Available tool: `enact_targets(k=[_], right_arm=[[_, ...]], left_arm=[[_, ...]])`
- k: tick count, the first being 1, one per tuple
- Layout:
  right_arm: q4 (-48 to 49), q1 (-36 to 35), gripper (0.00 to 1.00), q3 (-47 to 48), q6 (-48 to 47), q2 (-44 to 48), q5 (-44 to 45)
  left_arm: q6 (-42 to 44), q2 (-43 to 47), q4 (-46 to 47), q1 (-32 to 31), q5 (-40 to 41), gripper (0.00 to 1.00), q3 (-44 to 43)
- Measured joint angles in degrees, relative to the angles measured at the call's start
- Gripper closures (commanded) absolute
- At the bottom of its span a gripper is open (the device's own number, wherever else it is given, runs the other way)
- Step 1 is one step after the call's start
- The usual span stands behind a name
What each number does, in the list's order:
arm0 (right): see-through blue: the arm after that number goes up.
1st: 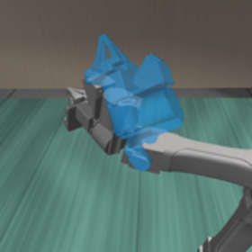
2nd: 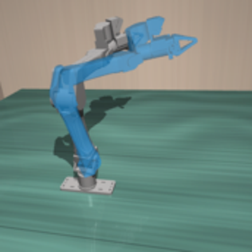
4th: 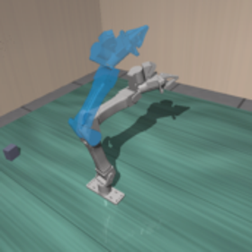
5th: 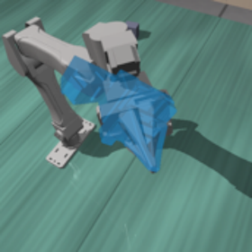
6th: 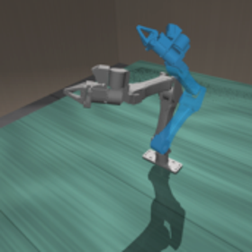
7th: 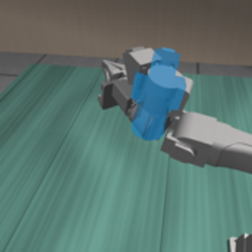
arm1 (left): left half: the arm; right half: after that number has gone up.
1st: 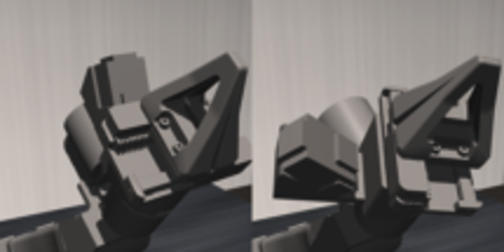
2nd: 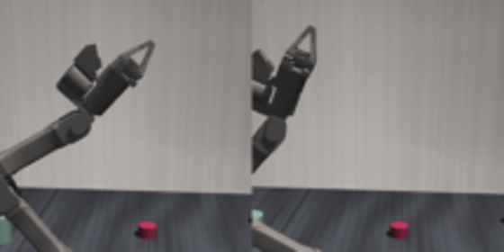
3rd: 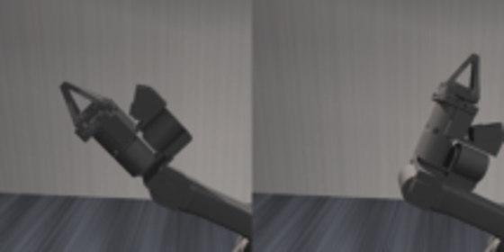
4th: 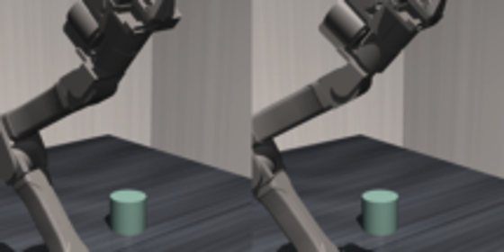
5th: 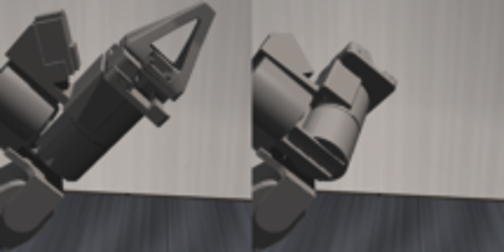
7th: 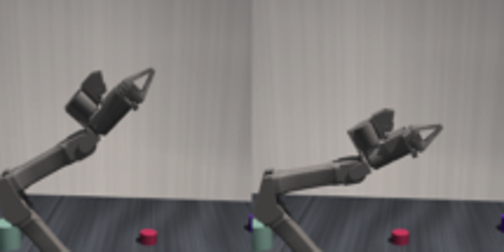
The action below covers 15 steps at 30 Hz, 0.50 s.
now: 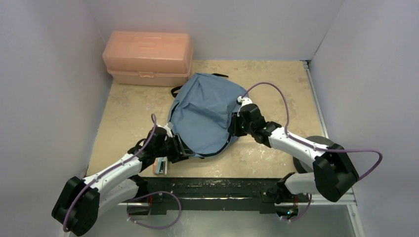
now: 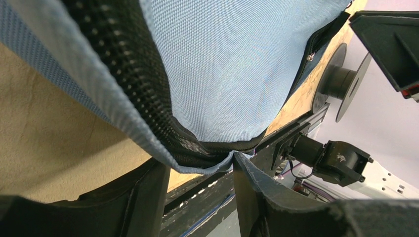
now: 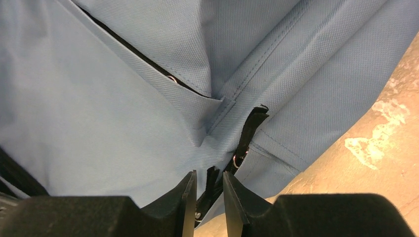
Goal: Pack the student bag
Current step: Zip the student bag at the center of the board.
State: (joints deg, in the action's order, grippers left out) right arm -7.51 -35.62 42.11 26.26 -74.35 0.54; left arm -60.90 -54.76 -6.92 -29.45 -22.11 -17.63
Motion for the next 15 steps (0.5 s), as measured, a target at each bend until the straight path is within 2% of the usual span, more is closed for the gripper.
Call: enact_targets(k=[15], right_arm=[[2.75, -2.45, 0.74, -0.35, 0.26, -5.07, 2.01]], left_arm=[[-0.24, 0.00, 0.07, -0.26, 0.22, 0.53, 0.00]])
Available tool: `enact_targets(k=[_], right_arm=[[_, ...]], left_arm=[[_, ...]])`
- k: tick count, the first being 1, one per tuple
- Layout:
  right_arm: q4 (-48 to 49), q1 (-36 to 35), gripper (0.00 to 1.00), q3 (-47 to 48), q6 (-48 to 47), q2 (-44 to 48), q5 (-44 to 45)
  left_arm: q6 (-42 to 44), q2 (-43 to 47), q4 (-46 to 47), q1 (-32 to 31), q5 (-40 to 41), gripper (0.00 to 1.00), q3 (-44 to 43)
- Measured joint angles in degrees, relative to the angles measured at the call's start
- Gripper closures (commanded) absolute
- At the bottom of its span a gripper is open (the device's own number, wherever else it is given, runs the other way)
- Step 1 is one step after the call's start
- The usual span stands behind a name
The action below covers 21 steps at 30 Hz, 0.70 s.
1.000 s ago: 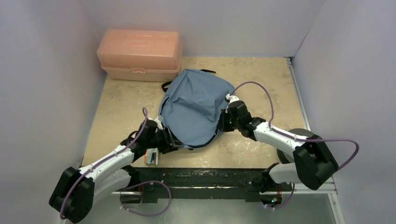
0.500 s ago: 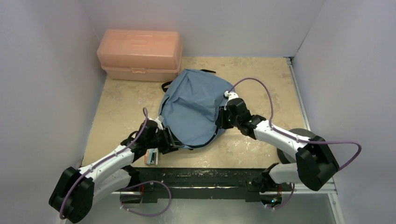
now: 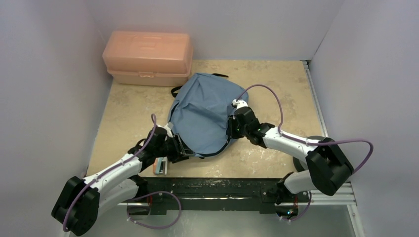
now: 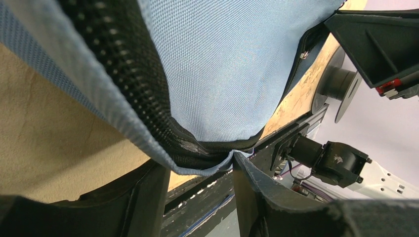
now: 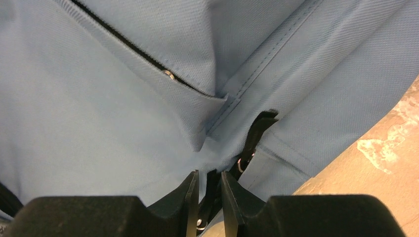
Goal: Pack the student bag
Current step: Zip the student bag at the center of the board.
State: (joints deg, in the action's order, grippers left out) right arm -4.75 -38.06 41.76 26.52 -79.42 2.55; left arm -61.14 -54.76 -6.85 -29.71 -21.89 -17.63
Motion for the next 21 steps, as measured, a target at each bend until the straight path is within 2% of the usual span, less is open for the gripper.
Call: enact_targets(k=[4, 5, 9, 12, 16, 20, 21], right_arm=[[-0.37, -3.08, 0.76, -0.02, 0.04, -0.37, 3.76], [-0.42, -3.74, 0.78, -0.02, 0.09, -0.57, 4.33], [-0.81, -6.60, 1.00, 0.00, 0.39, -2.03, 8.33], [-1.62, -8.02, 1.00, 0.00, 0.70, -2.32, 10.73], [-2.03, -9.09, 1.00, 0.00, 0.50, -1.05, 11.21], [-1.20, -9.99, 1.00, -1.31, 0.46, 4.46, 6.12], [-0.79, -10.21, 1.00, -1.97, 0.66, 6.03, 4.70]], left_arm=[[-0.61, -0.09, 0.04, 0.00, 0.09, 0.53, 0.00], [-0.70, -0.09, 0.04, 0.00, 0.11, 0.53, 0.00], [-0.79, -0.11, 0.07, 0.00, 0.26, 0.55, 0.00], [-0.83, -0.28, 0.42, -0.07, 0.70, 0.60, 0.00], [-0.96, -1.18, 1.27, -0.11, 1.31, 0.73, 0.00], [-1.36, -2.60, 2.58, -0.37, 2.27, 0.99, 0.09], [-1.36, -2.91, 2.84, -0.37, 2.62, 1.00, 0.13]])
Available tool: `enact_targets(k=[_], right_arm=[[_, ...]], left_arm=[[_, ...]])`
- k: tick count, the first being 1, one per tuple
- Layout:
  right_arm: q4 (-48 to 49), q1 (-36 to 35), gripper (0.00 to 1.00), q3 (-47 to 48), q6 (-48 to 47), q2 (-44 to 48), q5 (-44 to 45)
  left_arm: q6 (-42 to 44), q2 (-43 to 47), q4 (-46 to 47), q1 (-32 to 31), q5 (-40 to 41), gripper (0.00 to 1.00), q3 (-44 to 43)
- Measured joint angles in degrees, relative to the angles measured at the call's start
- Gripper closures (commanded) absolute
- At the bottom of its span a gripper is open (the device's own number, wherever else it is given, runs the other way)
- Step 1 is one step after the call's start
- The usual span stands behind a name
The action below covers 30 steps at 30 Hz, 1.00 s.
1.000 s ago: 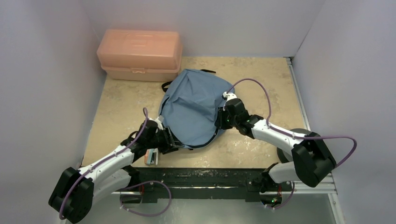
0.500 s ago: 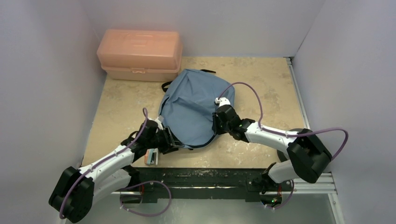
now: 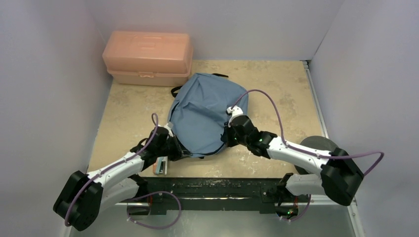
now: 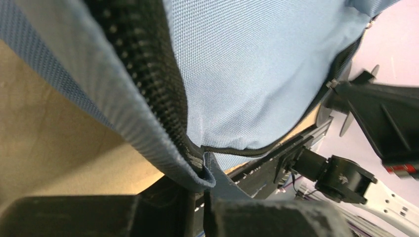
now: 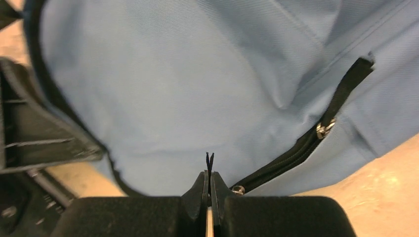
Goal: Pack the student bag
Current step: Zip the student bag at the center of the board.
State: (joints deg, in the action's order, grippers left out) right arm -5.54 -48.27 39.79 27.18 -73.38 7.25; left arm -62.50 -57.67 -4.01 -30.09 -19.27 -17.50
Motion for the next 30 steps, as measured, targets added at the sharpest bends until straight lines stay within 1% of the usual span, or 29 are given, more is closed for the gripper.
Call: enact_targets(k=[2, 4, 7, 11, 14, 18, 21, 25, 28, 30], right_arm=[[1.25, -0.52, 1.00, -1.53, 1.01, 2.82, -3.23], [3.02, -1.36, 1.00, -2.80, 2.34, 3.54, -5.46], [5.55, -3.43, 1.00, -3.98, 4.42, 2.16, -8.22], [9.73, -5.55, 1.00, -4.07, 6.67, -2.23, -11.28], [10.78, -5.90, 1.00, -4.15, 8.00, -3.02, -11.37], [8.94, -5.05, 1.00, -4.13, 10.10, -0.17, -9.25], [5.66, -1.51, 1.00, -4.17, 11.89, 3.74, -6.32], [4.07, 9.60, 1.00, -5.66, 12.68, 8.83, -3.45], [4.74, 16.13, 1.00, -6.01, 11.87, 8.85, -3.26], [7.21, 19.98, 1.00, -6.01, 11.08, 7.08, -4.39]], left_arm=[[0.02, -0.42, 0.50, 0.00, 0.72, 1.00, 0.22], [-0.28, -0.44, 1.29, 0.00, 1.05, 1.00, 0.63], [-0.90, -0.42, 2.23, 0.00, 1.14, 1.00, 1.14], [-1.40, 0.28, 2.38, 0.00, 1.46, 1.00, 1.46], [-1.44, 1.68, 1.36, 0.00, 2.01, 1.00, 1.55], [-1.90, 4.94, -1.27, 0.00, 3.63, 1.00, 1.75], [-2.75, 6.71, -3.67, -0.04, 5.70, 1.00, 1.75], [-3.61, 7.78, -6.25, -0.07, 8.20, 1.00, 1.64], [-4.02, 7.78, -7.52, -0.33, 9.11, 1.00, 1.11], [-4.24, 7.80, -7.63, -0.39, 9.25, 1.00, 1.05]])
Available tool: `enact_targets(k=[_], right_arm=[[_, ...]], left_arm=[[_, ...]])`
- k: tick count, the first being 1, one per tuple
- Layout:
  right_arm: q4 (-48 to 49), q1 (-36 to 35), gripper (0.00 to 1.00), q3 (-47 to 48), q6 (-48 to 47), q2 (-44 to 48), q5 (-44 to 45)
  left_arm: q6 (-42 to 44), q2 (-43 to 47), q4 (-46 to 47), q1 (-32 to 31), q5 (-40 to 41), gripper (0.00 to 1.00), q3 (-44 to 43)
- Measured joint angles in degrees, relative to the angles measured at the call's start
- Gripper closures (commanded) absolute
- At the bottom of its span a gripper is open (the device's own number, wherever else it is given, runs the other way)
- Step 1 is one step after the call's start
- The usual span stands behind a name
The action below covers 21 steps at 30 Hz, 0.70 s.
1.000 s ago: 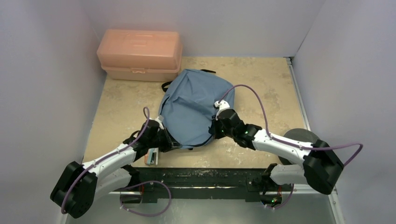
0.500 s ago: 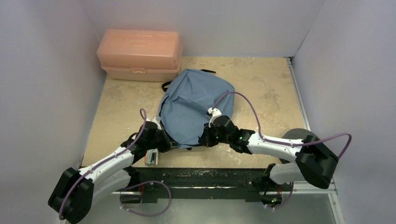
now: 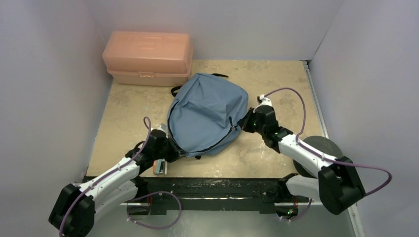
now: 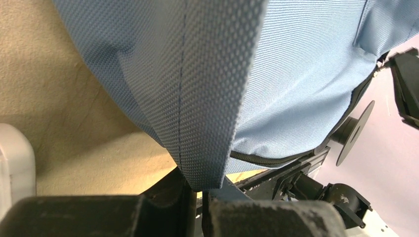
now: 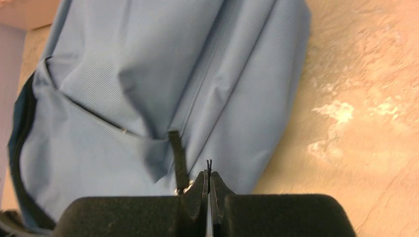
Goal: Pack the student bag
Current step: Zip the student bag at the center of the board, then unzip the student bag at the center of the board.
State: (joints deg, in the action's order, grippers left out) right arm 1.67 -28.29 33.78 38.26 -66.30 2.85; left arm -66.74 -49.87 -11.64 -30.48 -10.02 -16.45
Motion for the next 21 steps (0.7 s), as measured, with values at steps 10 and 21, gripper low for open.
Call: enact_targets(k=[10, 21], right_arm=[[0.68, 8.24, 0.39, 9.57, -9.40, -11.41, -5.40], [-5.55, -5.62, 0.30, 28.11, -25.18, -17.05, -11.34]], left_arm=[[1.55, 0.72, 0.87, -0.02, -0.98, 1.00, -0.24], [3.32, -6.32, 7.34, -3.34, -5.01, 1.00, 0.44]])
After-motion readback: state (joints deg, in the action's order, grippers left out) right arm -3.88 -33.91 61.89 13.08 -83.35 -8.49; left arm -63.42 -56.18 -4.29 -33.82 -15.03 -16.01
